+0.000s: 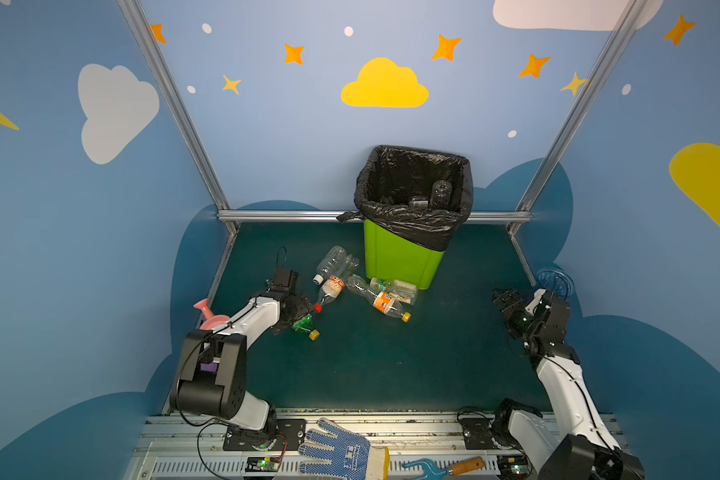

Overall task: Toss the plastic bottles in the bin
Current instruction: 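Align the left gripper over the crushed green bottle and close on it, then lift the green bottle with the left gripper up over the bin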

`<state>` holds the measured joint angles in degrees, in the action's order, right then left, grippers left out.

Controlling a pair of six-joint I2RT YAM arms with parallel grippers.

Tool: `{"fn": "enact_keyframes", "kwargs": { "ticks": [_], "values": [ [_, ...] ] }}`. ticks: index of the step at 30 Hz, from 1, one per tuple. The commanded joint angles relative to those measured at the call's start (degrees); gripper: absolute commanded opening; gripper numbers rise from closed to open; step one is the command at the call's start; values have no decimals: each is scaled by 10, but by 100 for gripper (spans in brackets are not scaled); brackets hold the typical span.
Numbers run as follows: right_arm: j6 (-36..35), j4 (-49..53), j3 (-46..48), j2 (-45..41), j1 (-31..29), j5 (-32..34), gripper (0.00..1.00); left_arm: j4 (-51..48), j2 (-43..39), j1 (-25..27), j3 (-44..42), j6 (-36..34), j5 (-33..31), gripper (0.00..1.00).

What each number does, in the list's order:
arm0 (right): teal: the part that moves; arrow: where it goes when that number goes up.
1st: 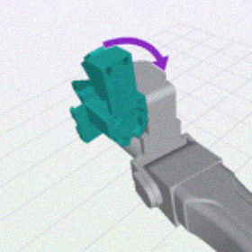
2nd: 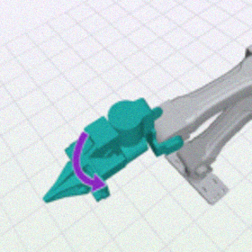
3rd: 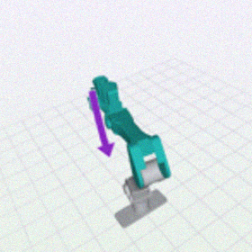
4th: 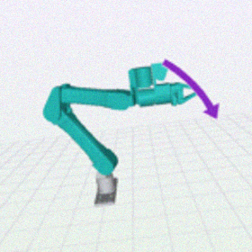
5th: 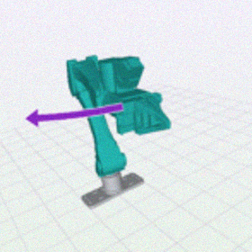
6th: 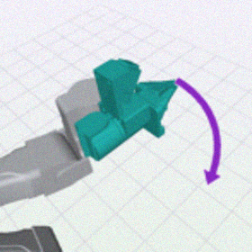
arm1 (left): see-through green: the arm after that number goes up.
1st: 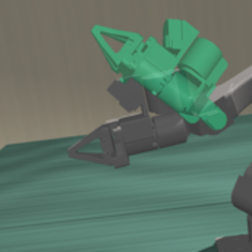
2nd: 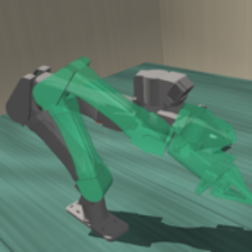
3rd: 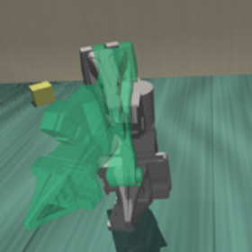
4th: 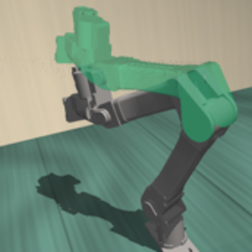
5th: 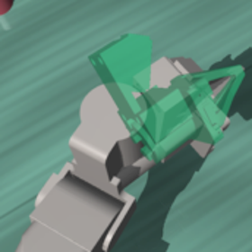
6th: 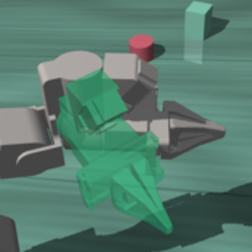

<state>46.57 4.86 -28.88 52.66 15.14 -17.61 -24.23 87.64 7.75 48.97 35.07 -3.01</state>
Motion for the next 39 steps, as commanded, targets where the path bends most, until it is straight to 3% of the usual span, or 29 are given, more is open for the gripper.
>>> {"fn": "enact_keyframes", "kwargs": {
  "ticks": [1,9,15,23,31,37,39],
  "values": [
    [3,-18,6,3,4,-4,98,-30,22,10,21,-16,-48,96],
    [1,-16,9,4,7,-4,98,-35,75,18,64,-31,-57,93],
    [-1,-16,9,6,12,-4,98,-28,83,19,62,-46,-54,78],
    [1,-21,8,14,16,-13,98,-19,110,18,72,-52,-16,77],
    [2,-18,11,7,24,-16,98,-24,118,18,79,-59,-17,78],
    [5,-19,11,7,29,-21,98,-14,86,17,69,-54,-5,58],
    [5,-19,10,7,30,-23,98,-11,65,14,66,-46,3,56]
  ]
}}
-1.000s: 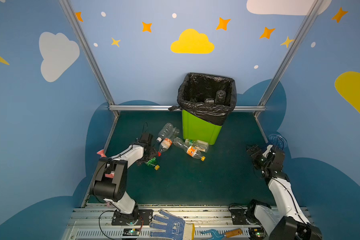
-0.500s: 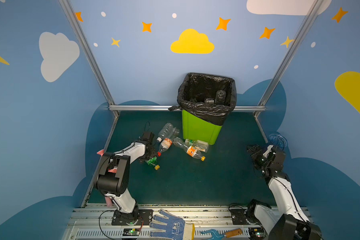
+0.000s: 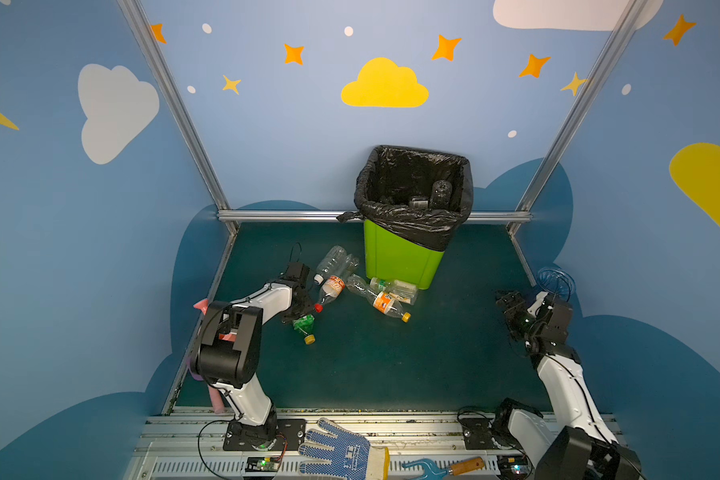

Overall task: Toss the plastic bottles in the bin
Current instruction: 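Lift the green bottle with the left gripper up over the bin, then open the left gripper to drop the green bottle into the bin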

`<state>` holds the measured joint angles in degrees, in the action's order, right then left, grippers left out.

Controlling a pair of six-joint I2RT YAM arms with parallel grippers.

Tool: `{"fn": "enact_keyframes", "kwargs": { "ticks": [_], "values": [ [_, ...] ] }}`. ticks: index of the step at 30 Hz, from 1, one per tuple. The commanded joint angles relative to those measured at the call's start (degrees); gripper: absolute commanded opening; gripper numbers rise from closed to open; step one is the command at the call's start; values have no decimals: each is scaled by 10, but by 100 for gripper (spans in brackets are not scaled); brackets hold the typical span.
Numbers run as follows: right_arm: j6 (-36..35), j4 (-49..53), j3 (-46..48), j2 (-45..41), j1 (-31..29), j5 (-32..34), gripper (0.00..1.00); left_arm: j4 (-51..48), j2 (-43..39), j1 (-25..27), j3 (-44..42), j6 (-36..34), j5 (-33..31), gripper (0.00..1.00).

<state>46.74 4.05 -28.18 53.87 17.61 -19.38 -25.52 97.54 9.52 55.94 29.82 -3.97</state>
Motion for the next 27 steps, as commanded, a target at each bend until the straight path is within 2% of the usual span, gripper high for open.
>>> {"fn": "enact_keyframes", "kwargs": {
  "ticks": [1,7,11,17,22,25,27],
  "values": [
    [4,-11,2,-5,6,-5,98,4,-44,-5,-5,11,18,56],
    [1,-6,-6,-6,12,-4,98,-6,-146,-32,32,29,44,56],
    [-9,8,-17,-11,25,-6,98,8,-234,-48,113,45,32,57],
    [-6,23,-13,-79,90,-12,98,115,-336,-50,253,21,-19,61],
    [24,7,10,-118,123,-37,98,229,-295,-43,337,45,44,60],
    [41,-6,13,-116,126,-55,98,268,-206,10,408,44,55,59],
    [55,-22,13,-109,124,-79,97,248,-112,68,506,17,51,59]
  ]
}}
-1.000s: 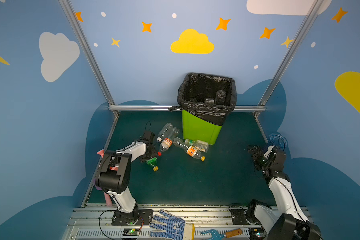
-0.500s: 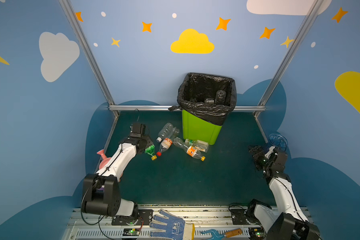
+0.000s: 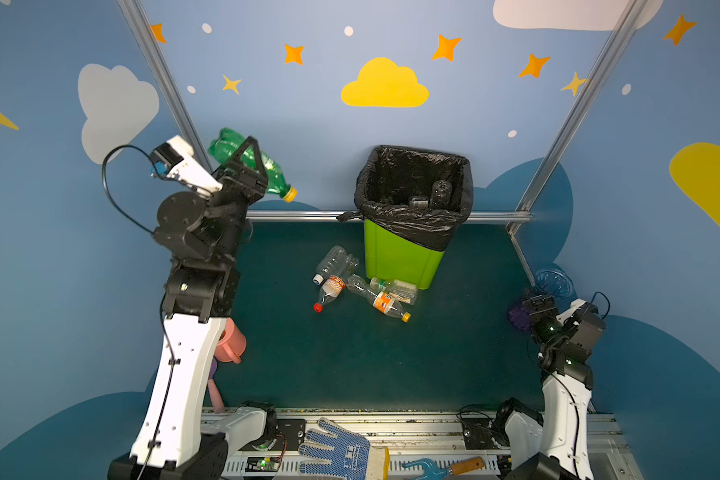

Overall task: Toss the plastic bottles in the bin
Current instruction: 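Open the left gripper to drop the green bottle into the bin, then lower the left gripper to the clear bottles while the right gripper approaches the pile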

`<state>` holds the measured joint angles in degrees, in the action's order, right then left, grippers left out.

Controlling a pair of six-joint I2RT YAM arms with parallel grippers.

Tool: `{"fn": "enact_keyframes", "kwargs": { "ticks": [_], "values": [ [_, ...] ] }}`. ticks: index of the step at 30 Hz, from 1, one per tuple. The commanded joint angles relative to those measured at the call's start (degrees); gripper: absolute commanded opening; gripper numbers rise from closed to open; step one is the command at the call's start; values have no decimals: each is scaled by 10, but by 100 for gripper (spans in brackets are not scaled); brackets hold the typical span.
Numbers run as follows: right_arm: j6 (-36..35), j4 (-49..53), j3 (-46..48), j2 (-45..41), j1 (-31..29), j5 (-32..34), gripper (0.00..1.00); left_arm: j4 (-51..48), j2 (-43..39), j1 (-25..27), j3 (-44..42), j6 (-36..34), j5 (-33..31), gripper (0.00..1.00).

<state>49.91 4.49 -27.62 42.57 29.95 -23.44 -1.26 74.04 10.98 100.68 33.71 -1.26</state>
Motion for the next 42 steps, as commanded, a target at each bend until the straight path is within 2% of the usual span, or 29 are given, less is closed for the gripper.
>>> {"fn": "enact_keyframes", "kwargs": {
  "ticks": [1,2,4,5,6,8,12,14,20,26,30,32,35,38,42],
  "values": [
    [25,-28,3,8,0,-49,98,-21,178,80,123,-42,31,60],
    [24,-27,-5,12,0,-60,98,-83,252,106,229,-64,34,61],
    [16,-26,-17,21,-4,-84,98,-252,420,142,508,-91,27,68],
    [12,-24,-24,24,-5,-96,97,-336,517,153,687,-87,21,80],
    [5,-20,-31,27,-5,-110,98,-361,570,156,784,-69,30,91],
    [-14,-1,-45,23,-7,-123,98,-283,502,157,640,-36,47,98],
    [-22,5,-46,2,-12,-109,98,-139,343,195,391,-132,-42,100],
    [-14,-14,-35,-2,-22,-106,98,-81,280,203,301,-166,-60,100],
    [-27,-15,-38,11,-72,-80,98,11,142,204,93,-192,-84,100],
    [-42,-14,-40,13,-125,-43,98,16,27,185,-97,-200,-149,100],
    [-55,-20,-36,22,-183,-22,97,12,-51,122,-251,-124,-157,100],
    [-64,-28,-32,32,-231,0,96,0,-82,85,-328,-77,-143,100],
    [-85,-32,-30,52,-318,46,96,-36,-106,53,-414,-43,-141,100],
    [-108,-43,-32,85,-408,97,96,-55,-108,45,-481,-41,-129,100],
    [-130,-54,-42,140,-490,141,96,-81,-75,45,-515,-56,-116,100]
  ]
}}
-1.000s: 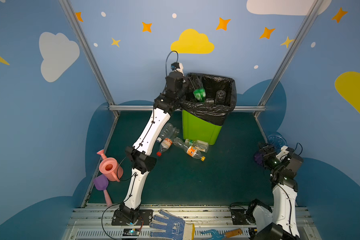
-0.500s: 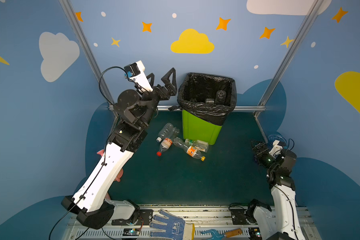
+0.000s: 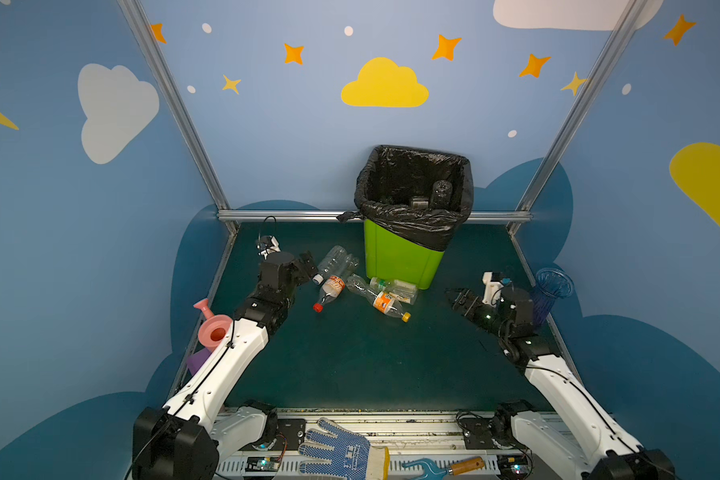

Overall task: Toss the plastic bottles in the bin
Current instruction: 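Lower the left gripper to the clear bottles while the right gripper approaches the pile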

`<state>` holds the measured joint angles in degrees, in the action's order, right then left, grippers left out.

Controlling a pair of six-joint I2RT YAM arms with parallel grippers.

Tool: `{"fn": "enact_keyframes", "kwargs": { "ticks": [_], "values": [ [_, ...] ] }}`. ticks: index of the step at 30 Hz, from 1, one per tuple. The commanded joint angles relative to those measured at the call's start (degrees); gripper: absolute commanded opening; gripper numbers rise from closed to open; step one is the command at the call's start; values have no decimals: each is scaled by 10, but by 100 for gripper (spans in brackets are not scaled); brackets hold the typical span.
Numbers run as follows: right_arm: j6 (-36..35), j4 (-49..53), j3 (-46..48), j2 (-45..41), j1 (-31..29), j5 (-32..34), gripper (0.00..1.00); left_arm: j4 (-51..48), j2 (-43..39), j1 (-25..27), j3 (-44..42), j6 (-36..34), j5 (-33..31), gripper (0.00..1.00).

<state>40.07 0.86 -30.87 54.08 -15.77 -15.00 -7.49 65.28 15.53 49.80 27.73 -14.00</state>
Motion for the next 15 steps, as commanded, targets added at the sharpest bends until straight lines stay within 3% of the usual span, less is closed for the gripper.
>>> {"fn": "enact_keyframes", "kwargs": {
  "ticks": [1,6,15],
  "values": [
    [-34,-17,-14,38,-42,59,96,-22,26,-1,-6,-8,24,100],
    [-34,-16,-14,54,-52,76,97,-48,125,8,43,-72,58,100],
    [-36,42,19,-12,-35,159,98,-152,301,64,213,-187,-2,97]
  ]
}}
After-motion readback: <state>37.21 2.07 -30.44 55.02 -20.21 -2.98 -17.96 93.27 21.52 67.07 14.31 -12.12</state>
